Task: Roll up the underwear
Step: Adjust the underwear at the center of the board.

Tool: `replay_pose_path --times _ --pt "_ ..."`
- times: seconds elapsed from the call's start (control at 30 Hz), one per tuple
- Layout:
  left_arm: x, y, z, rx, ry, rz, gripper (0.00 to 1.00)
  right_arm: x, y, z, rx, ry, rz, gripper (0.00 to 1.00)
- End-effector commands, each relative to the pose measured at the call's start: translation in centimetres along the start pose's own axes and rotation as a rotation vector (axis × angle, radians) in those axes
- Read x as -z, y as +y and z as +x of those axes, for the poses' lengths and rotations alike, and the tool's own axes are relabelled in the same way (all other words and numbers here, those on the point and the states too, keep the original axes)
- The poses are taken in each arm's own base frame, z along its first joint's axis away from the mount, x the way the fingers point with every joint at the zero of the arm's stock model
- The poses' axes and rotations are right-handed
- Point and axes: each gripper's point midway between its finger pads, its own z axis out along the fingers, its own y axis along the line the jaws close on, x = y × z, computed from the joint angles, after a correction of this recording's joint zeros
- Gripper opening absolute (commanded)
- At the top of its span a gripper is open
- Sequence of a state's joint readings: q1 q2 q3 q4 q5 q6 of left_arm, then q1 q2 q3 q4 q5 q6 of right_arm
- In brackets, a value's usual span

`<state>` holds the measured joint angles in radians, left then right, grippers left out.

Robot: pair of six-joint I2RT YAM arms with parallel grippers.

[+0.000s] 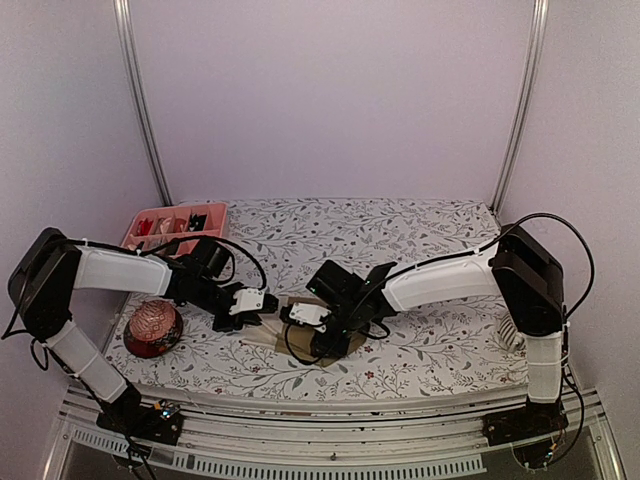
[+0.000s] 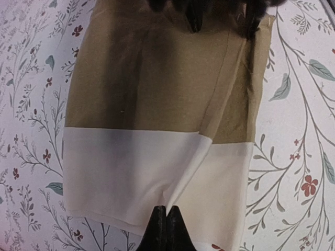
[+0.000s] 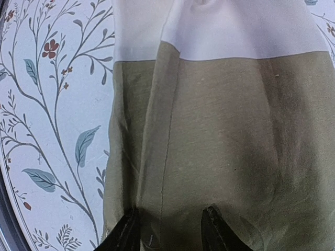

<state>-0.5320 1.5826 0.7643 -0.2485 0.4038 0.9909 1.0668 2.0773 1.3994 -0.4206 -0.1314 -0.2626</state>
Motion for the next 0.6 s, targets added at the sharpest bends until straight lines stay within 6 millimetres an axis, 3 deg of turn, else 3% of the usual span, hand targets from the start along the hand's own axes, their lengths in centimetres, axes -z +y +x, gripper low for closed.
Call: replay_pose_path --times 0.0,0.17,0.4,0.57 --pt "-0.2 0.0 0.0 0.01 -0.009 0.01 0.0 0.4 1.0 -0.4 0.022 -0.019 -0.038 0.43" --pt "-0.1 0.1 0.0 0.008 -0.006 0.003 0.0 0.3 1.1 -0.1 0.025 -0.008 -0.045 0.44" --pt "0.0 0.2 0.0 0.007 -0.006 -0.001 0.0 1.4 1.4 0.7 0.044 -0.01 -0.035 0.56" --pt "0.0 0.3 -0.1 0.008 -0.009 0.0 0.0 0.9 0.7 1.5 0.045 0.019 0.002 0.56"
